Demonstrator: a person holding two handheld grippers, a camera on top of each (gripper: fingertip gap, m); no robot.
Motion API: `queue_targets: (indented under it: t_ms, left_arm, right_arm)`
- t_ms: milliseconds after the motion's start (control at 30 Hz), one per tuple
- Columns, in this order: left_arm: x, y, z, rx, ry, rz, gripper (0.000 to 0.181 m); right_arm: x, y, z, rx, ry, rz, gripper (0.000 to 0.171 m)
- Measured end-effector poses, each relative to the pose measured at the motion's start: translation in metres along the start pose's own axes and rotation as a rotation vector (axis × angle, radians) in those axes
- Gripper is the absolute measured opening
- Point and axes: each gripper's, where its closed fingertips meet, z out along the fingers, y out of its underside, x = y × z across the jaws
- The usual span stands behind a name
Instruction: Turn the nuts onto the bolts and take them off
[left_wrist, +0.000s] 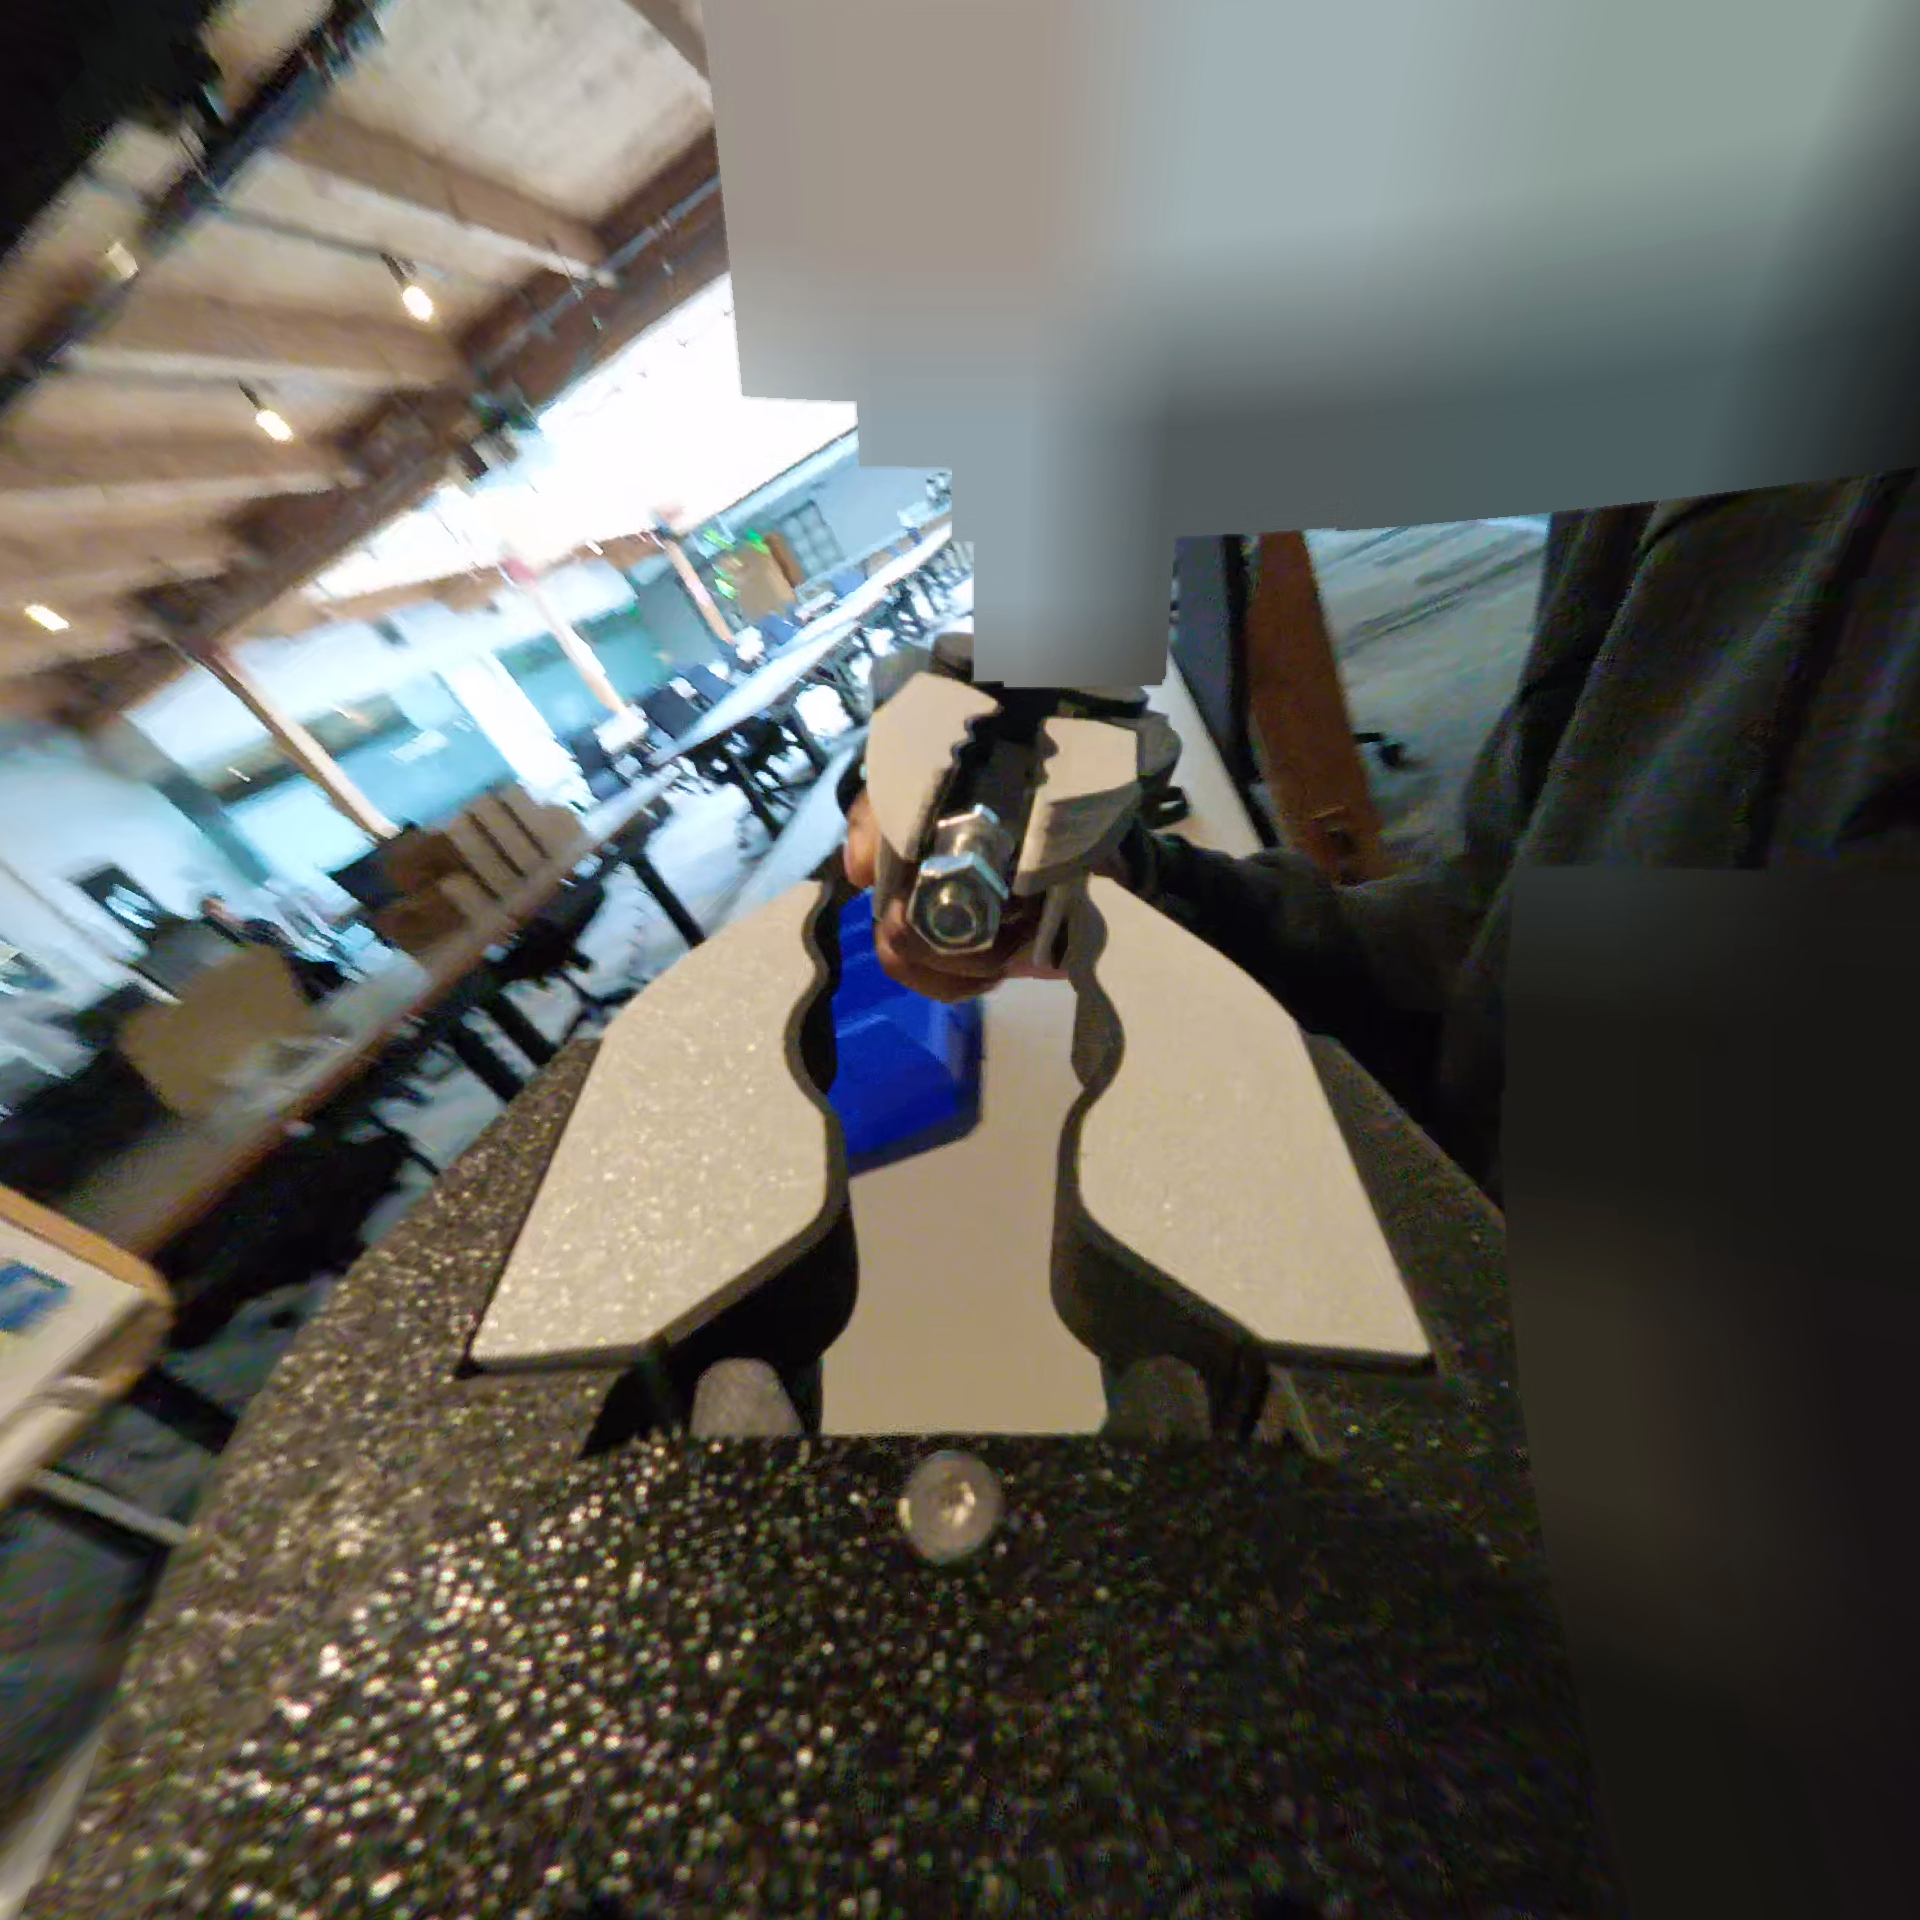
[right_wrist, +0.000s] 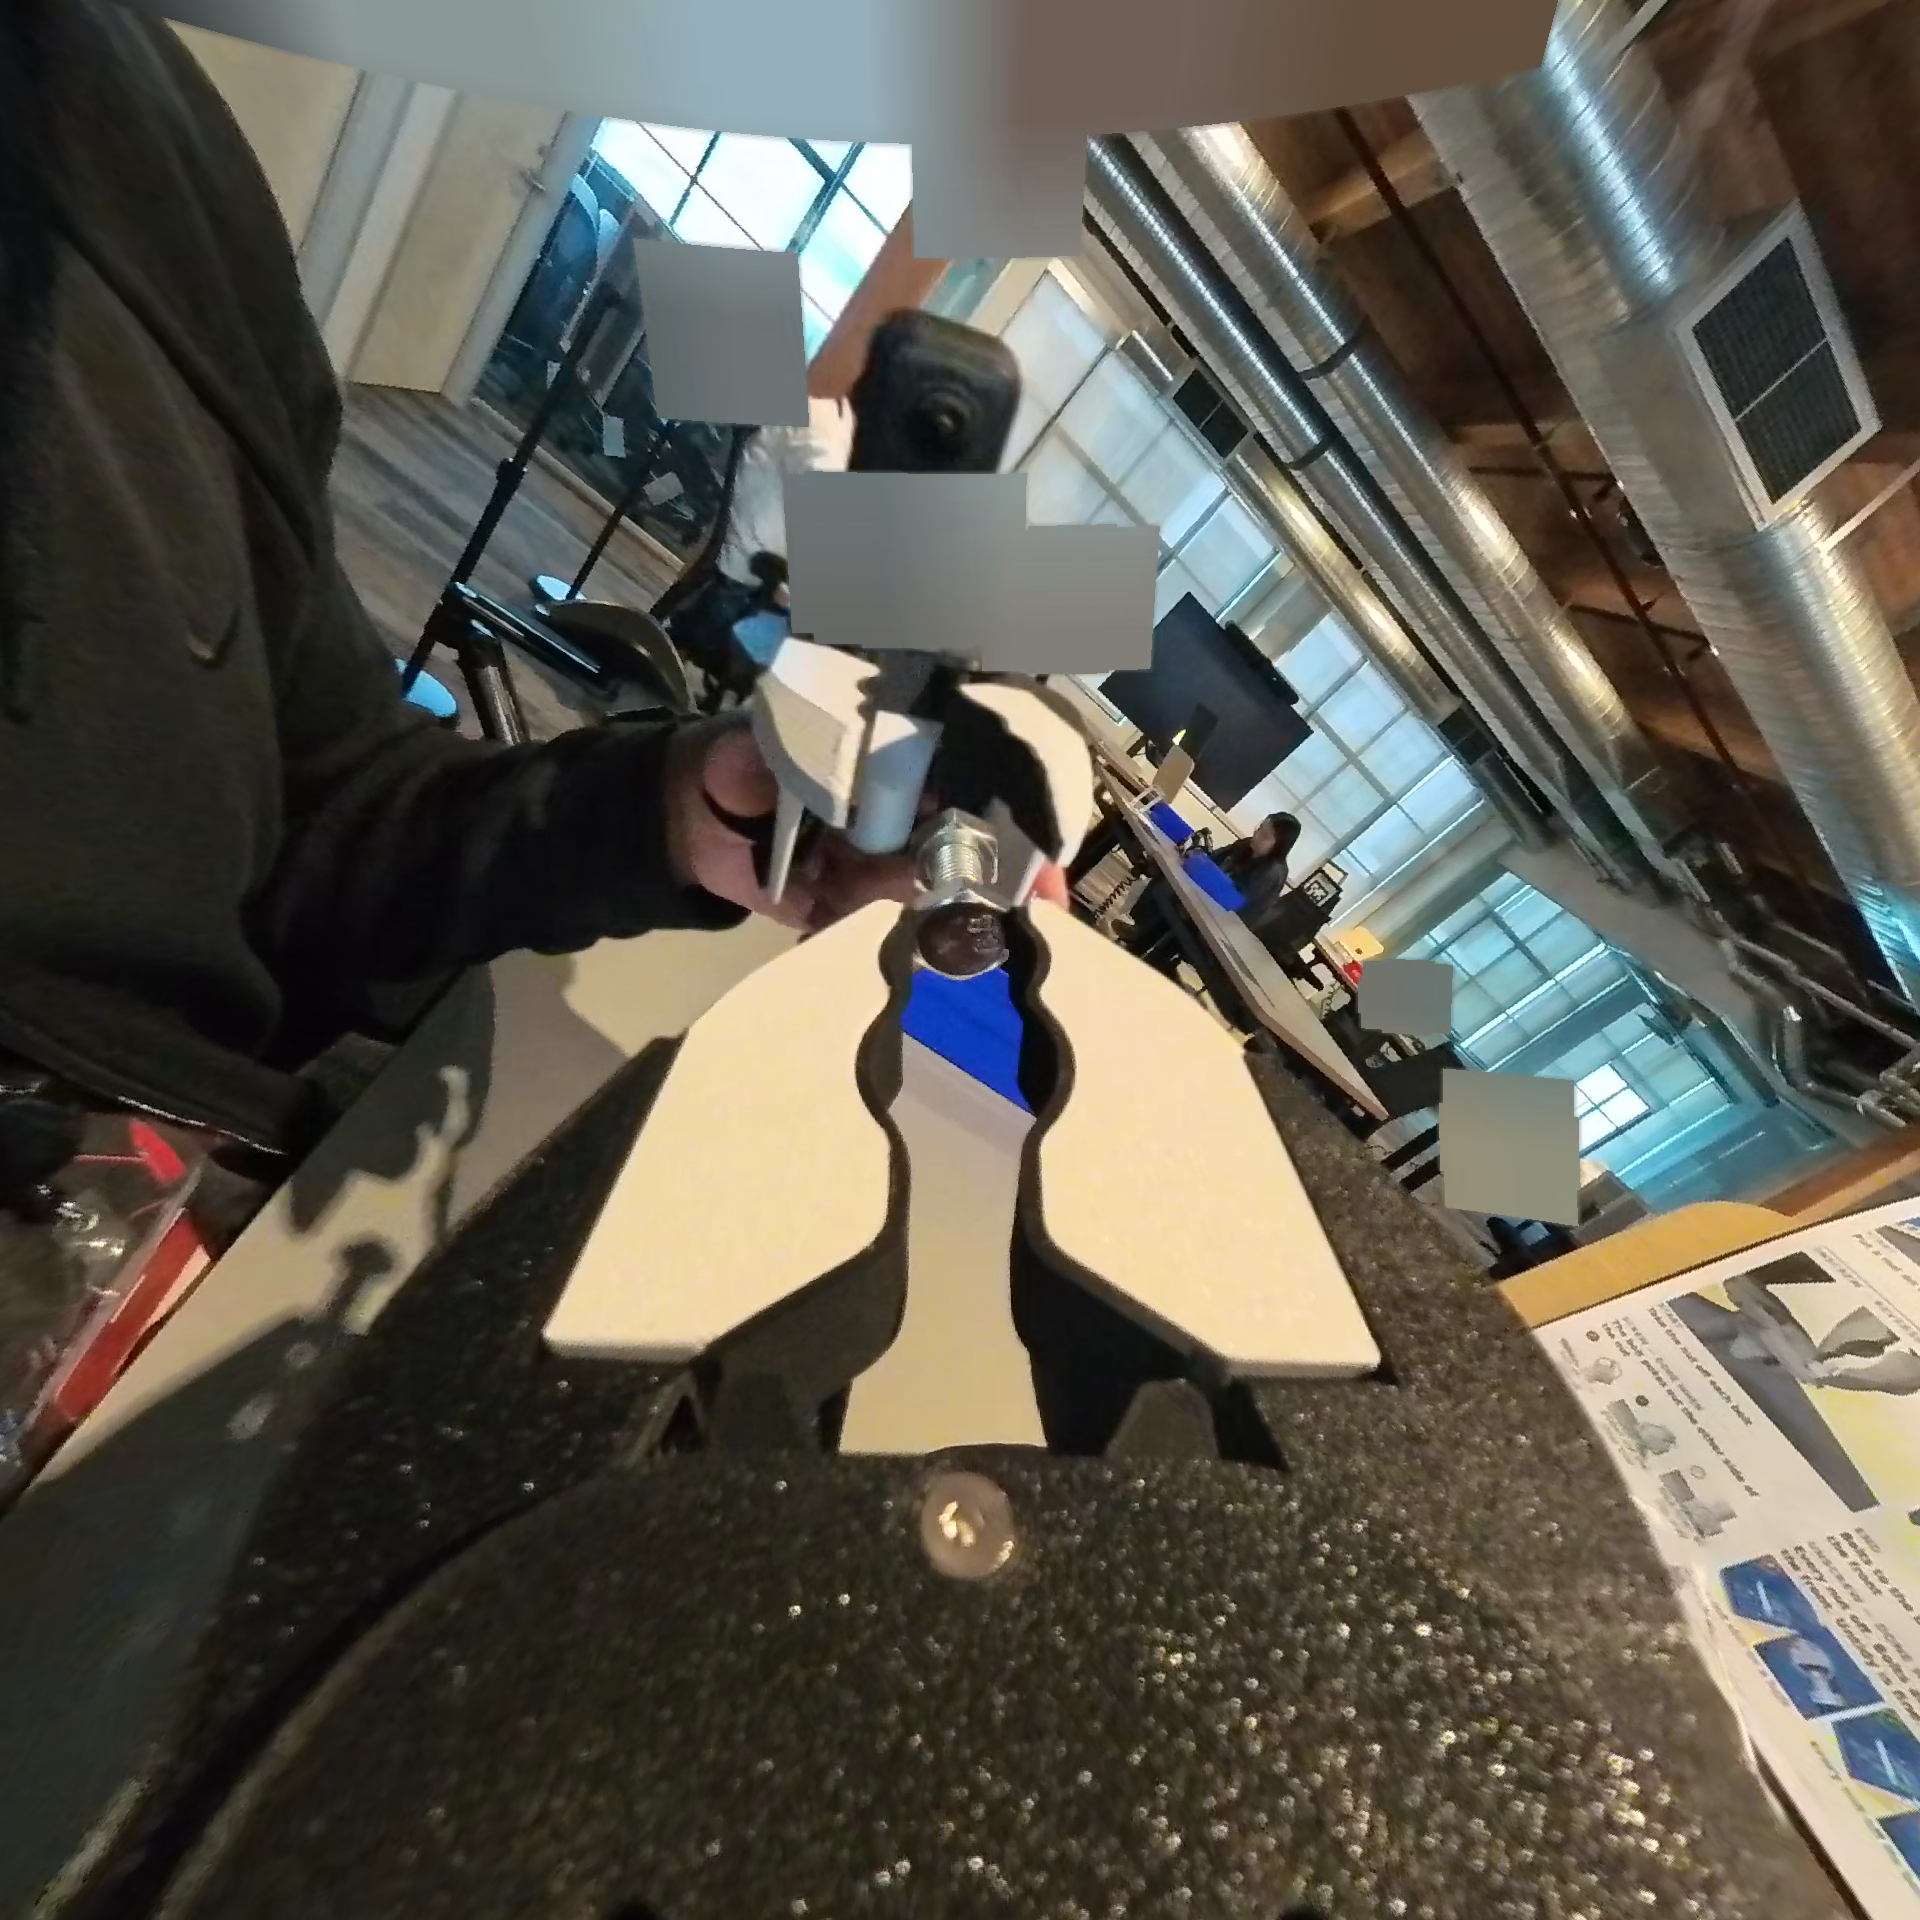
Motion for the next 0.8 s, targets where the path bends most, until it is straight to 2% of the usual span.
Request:
queue_targets:
  t_ms: [233,333,433,567,733,800]
  left_arm:
    - [0.006,0.017,0.007,-0.069,0.114,-0.287,0.038]
    - [0.006,0.018,0.007,-0.069,0.124,-0.331,0.02]
    - [0.006,0.016,0.007,-0.057,0.113,-0.294,0.018]
    - [0.002,0.015,0.008,-0.081,0.008,-0.022,0.018]
    - [-0.005,0.013,0.008,-0.151,-0.219,0.591,0.018]
    - [-0.007,0.015,0.01,-0.156,-0.243,0.602,0.025]
  right_arm:
    - [-0.002,0.008,0.002,-0.056,0.017,-0.07,0.017]
    - [-0.003,0.007,0.003,-0.061,0.02,-0.097,0.017]
    - [-0.004,0.006,0.003,-0.058,0.02,-0.103,0.017]
    - [-0.003,0.006,0.003,-0.05,0.017,-0.071,0.017]
    - [-0.004,0.0,0.001,0.005,-0.024,0.006,0.017]
    - [-0.003,0.002,0.002,-0.007,-0.013,-0.002,0.017]
